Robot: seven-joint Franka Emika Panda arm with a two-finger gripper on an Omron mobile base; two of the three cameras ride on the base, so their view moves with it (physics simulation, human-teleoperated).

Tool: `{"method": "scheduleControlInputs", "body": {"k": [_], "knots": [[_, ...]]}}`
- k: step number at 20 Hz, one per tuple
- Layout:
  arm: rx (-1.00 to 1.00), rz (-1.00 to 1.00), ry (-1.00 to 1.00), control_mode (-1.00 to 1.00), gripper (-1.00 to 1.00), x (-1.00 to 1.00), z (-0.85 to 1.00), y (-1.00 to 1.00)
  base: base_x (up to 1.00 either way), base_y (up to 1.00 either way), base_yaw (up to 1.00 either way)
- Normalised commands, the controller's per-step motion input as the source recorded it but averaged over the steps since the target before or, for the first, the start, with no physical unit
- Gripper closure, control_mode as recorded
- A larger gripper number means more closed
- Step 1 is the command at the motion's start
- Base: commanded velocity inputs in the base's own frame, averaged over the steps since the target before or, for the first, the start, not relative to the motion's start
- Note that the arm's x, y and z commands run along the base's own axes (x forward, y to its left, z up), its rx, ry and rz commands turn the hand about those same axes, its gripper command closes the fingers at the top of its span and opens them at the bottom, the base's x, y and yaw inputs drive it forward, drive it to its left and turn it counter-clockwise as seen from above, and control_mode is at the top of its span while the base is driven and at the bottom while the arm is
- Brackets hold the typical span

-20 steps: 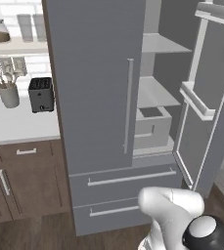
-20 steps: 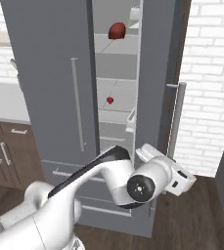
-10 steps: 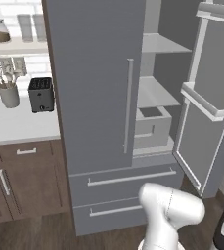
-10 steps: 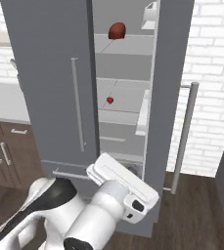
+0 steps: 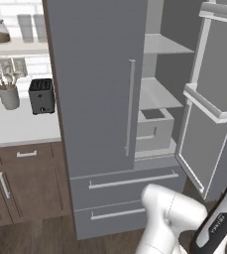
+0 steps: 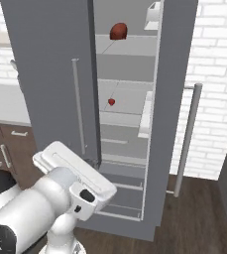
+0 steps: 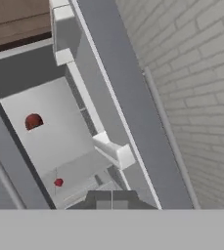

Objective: Take the strawberry from the fridge and place it on top of the pancake, located on the dining counter.

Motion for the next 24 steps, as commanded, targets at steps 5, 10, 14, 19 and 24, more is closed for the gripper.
{"method": "scheduleControlInputs", "body": {"k": [5,10,14,19,24], "knots": [[-0.06,0.01,0.17,-1.0,1.0,0.0,0.13,1.0,0.0,0.0,0.0],[-0.16,0.0,0.08,-1.0,1.0,0.17,0.0,1.0,0.0,0.0,0.0],[-0.18,0.0,0.21,-1.0,1.0,0.49,0.0,1.0,0.0,0.0,0.0],[-0.11,0.04,0.34,-1.0,-1.0,0.63,0.0,0.76,0.0,0.0,0.0],[0.08,0.17,0.12,-1.0,-1.0,0.4,-0.27,0.0,0.0,0.0,0.0]]}}
